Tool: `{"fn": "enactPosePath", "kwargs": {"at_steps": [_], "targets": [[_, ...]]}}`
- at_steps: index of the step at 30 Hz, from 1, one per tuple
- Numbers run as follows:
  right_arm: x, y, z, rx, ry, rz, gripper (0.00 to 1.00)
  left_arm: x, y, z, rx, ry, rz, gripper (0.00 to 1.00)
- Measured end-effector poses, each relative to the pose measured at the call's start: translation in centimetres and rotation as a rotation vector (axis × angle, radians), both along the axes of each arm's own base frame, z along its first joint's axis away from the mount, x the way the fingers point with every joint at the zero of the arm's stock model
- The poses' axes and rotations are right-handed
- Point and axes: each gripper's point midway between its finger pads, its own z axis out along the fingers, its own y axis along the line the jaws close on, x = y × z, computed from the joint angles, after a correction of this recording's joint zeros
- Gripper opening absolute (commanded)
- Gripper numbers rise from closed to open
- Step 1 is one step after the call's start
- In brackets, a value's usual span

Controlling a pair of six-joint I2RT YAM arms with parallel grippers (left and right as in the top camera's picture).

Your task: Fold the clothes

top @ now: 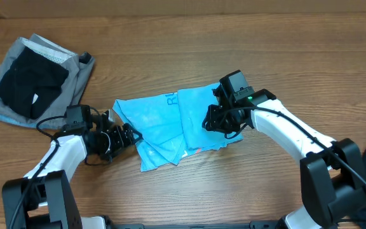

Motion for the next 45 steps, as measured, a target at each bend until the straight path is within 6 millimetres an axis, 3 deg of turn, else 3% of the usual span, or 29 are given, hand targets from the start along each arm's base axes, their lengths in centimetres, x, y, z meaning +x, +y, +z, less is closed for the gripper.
{"fn": "enactPosePath", "kwargs": {"at_steps": [4, 7, 12, 15, 17, 22, 25, 30, 33, 37, 39, 41, 42, 43, 44, 45], "targets": [[0.0, -0.1, -0.2, -0.005, 0.004, -0.007, 0.27, 1.7, -1.3, 0.1, -0.072, -0.038, 0.014, 0.83], [0.0, -0.1, -0.2, -0.008, 0.004, -0.009, 0.27, 2.3, -2.8, 0.1, -0.116, -0.042, 0.001, 0.75], [0.0, -0.1, -0.2, -0.009, 0.006, -0.009, 0.27, 2.1, -4.7, -0.8, -0.148, -0.004, -0.025, 0.4], [-0.1, -0.2, -0.3, -0.011, 0.01, -0.009, 0.27, 1.6, -4.9, -1.5, -0.147, 0.035, -0.017, 0.18], [-0.2, -0.3, -0.3, -0.015, 0.015, -0.008, 0.22, 1.1, -4.7, -2.0, -0.138, 0.061, -0.01, 0.05], [-0.8, -1.3, -0.8, -0.068, 0.04, -0.02, 0.2, -0.2, -3.9, -2.2, -0.144, 0.131, 0.009, 0.04], [-1.0, -2.2, -1.1, -0.103, 0.054, -0.027, 0.21, -1.5, -2.1, -2.1, -0.133, 0.213, 0.044, 0.04], [-0.4, -3.8, -0.6, -0.12, 0.041, -0.063, 0.21, -1.8, 2.5, 0.2, -0.051, 0.282, 0.075, 0.04], [0.0, -4.2, 0.6, -0.11, 0.003, -0.075, 0.21, 0.4, 4.6, 3.9, 0.028, 0.222, 0.043, 0.04], [0.1, -4.1, 1.5, -0.1, -0.023, -0.075, 0.21, 4.7, 5.8, 9.9, 0.124, 0.067, 0.0, 0.04], [0.1, -4.1, 1.5, -0.1, -0.022, -0.075, 0.21, 6.4, 4.9, 12.0, 0.157, -0.003, -0.036, 0.07], [0.2, -4.1, 1.5, -0.1, -0.023, -0.075, 0.21, 8.0, 2.8, 13.3, 0.185, -0.077, -0.09, 0.24], [0.2, -4.1, 1.5, -0.101, -0.023, -0.074, 0.21, 8.6, 0.6, 13.7, 0.196, -0.112, -0.138, 0.34], [0.1, -4.1, 1.5, -0.101, -0.023, -0.074, 0.21, 8.7, -1.0, 13.7, 0.203, -0.128, -0.172, 0.7], [0.1, -4.1, 1.5, -0.1, -0.023, -0.073, 0.21, 8.8, -3.9, 13.6, 0.207, -0.145, -0.224, 0.82], [0.1, -4.1, 1.5, -0.101, -0.023, -0.073, 0.21, 8.3, -6.4, 13.2, 0.209, -0.147, -0.285, 0.82]]}}
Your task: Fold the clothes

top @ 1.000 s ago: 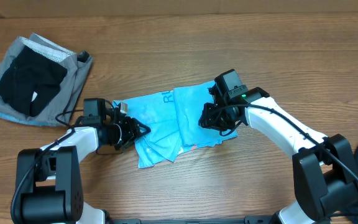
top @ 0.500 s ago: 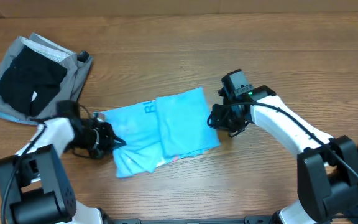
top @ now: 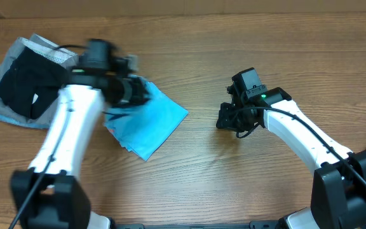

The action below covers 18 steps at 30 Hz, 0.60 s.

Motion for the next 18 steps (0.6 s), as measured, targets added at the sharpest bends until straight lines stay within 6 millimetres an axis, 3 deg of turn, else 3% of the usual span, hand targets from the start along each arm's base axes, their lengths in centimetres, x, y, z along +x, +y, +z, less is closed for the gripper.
{"fn": "enactPosePath", "kwargs": {"at_steps": [2, 4, 6, 8, 12, 15, 18], "targets": [[-0.1, 0.0, 0.0, -0.002, 0.004, 0.0, 0.21, -2.0, -4.7, -1.6, 0.033, 0.048, -0.115, 0.86], [-0.3, -0.1, -0.1, -0.005, 0.014, 0.001, 0.21, -5.1, -8.1, -4.2, 0.109, 0.141, -0.219, 0.86], [-0.5, -0.2, -0.1, -0.01, 0.021, 0.005, 0.22, -7.5, -9.0, -6.4, 0.195, 0.219, -0.274, 0.85], [-0.6, -0.2, -0.2, -0.012, 0.024, 0.01, 0.22, -8.7, -7.5, -7.7, 0.287, 0.283, -0.262, 0.84], [-0.6, -0.2, -0.2, -0.012, 0.02, 0.015, 0.27, -8.2, -4.1, -7.3, 0.373, 0.319, -0.188, 0.83], [-0.2, 0.0, 0.0, 0.001, 0.0, 0.024, 0.32, -6.7, -1.7, -5.9, 0.386, 0.303, -0.113, 0.82], [0.7, 1.2, 0.7, 0.06, -0.051, 0.06, 0.34, -4.7, 0.2, -3.2, 0.36, 0.242, -0.042, 0.74]]}}
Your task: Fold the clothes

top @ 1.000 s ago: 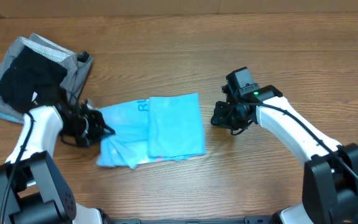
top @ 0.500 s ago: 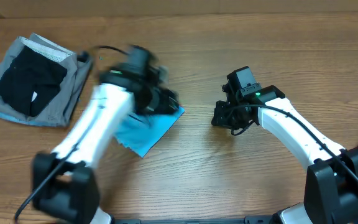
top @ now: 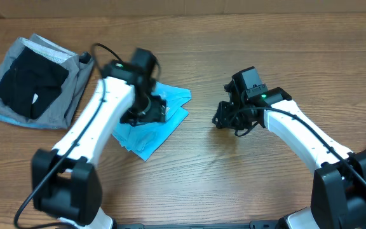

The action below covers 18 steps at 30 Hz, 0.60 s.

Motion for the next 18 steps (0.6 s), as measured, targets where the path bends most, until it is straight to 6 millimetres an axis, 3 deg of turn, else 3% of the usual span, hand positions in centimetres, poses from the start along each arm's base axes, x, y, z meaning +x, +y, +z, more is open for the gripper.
{"fn": "enactPosePath", "kwargs": {"at_steps": [1, 3, 5, 10, 11, 16, 18], "targets": [[0.3, 0.4, 0.3, 0.023, -0.014, 0.01, 0.34, 0.5, 0.4, 0.8, -0.017, -0.025, 0.003, 0.75], [0.5, 0.8, 0.5, 0.046, -0.027, 0.022, 0.34, 0.9, 1.0, 2.1, -0.047, -0.056, 0.003, 0.87], [0.6, 1.2, 0.7, 0.063, -0.037, 0.03, 0.34, 0.6, 1.4, 2.4, -0.05, -0.057, -0.02, 0.91], [0.5, 1.4, 0.8, 0.077, -0.035, 0.041, 0.34, 0.1, 1.5, -0.2, -0.043, -0.043, -0.06, 0.91], [0.5, 1.4, 0.8, 0.077, -0.034, 0.042, 0.34, -0.3, 1.7, -1.6, -0.037, -0.022, -0.069, 0.9], [0.3, 1.4, 0.8, 0.077, -0.026, 0.045, 0.34, -0.9, 2.4, -5.8, -0.02, 0.028, -0.093, 0.71], [0.3, 1.4, 0.8, 0.077, -0.025, 0.045, 0.34, -1.1, 3.0, -6.9, -0.016, 0.058, -0.088, 0.59]]}}
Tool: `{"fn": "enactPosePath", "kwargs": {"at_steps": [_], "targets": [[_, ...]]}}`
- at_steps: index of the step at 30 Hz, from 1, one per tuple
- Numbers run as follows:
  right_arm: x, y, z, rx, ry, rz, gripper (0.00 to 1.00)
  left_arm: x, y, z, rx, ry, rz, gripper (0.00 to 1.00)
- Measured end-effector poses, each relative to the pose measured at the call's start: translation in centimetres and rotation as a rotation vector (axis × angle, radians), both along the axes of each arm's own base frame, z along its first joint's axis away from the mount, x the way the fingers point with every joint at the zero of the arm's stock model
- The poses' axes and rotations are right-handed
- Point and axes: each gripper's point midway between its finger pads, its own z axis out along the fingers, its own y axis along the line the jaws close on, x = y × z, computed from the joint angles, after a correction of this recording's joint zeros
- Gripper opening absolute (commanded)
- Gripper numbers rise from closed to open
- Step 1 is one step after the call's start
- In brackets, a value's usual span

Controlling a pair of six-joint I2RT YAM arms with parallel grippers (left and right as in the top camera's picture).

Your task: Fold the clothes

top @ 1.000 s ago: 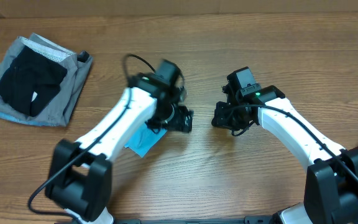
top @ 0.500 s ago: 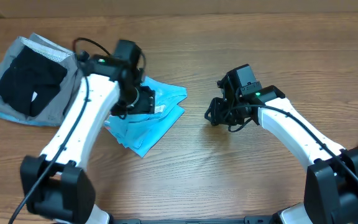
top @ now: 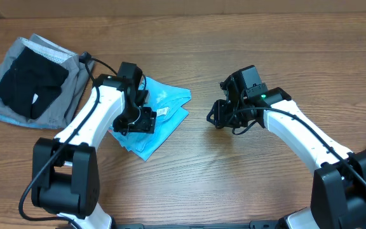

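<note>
A light blue garment (top: 164,108) lies folded into a small layered bundle left of the table's middle, a white label showing on it. My left gripper (top: 134,121) rests on the bundle's left part; its jaws are hidden under the wrist, so their state does not show. My right gripper (top: 216,117) hangs just above bare wood to the right of the bundle, apart from it, and its fingers are too dark to read. A folded pile, black cloth (top: 30,81) on grey cloth (top: 62,102), lies at the far left.
A dark cloth shows at the right edge of the table. The table's far edge (top: 183,14) runs along the top of the view.
My left gripper has moved a little to the left and nearer on the blue bundle, uncovering a white label. My right gripper has shifted slightly left.
First the blue garment lay spread at the middle with a gripper at each side. Then it was a smaller folded shape further left, my left arm over it and my right gripper off it. After that my left gripper sat on the bundle, and it now rests further left.
</note>
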Motion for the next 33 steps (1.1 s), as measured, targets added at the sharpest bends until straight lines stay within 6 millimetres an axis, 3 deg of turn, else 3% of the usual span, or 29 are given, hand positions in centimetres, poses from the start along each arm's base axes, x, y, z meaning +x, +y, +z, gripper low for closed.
{"fn": "enactPosePath", "kwargs": {"at_steps": [4, 8, 13, 16, 20, 25, 29, 33], "targets": [[0.0, 0.0, 0.0, 0.0, 0.002, 0.0, 0.34, 0.0, 0.7, -1.0, -0.008, 0.029, 0.002, 0.25], [-0.1, 0.0, 0.0, -0.001, 0.002, 0.002, 0.34, -1.7, -0.3, -0.8, -0.078, 0.107, -0.017, 0.04], [-0.1, -0.1, 0.0, -0.003, 0.002, 0.002, 0.34, -5.4, -1.7, 0.6, -0.183, 0.261, -0.036, 0.04], [-0.1, -0.1, -0.1, -0.004, 0.003, 0.002, 0.34, -5.9, -1.9, 0.8, -0.203, 0.281, -0.049, 0.24], [-0.1, -0.1, -0.1, -0.007, 0.002, 0.001, 0.35, -3.9, -1.5, 0.7, -0.202, 0.19, -0.05, 0.53], [-0.1, -0.2, -0.2, -0.014, 0.003, -0.001, 0.35, 0.7, 1.6, 1.4, -0.145, -0.006, 0.0, 0.69], [-0.2, -0.3, -0.2, -0.016, 0.007, -0.001, 0.35, 2.5, 3.6, 1.3, -0.125, -0.076, 0.038, 0.7], [-0.2, -0.3, -0.2, -0.017, 0.009, -0.002, 0.35, 2.6, 2.7, 0.2, -0.171, -0.052, -0.002, 0.58]]}}
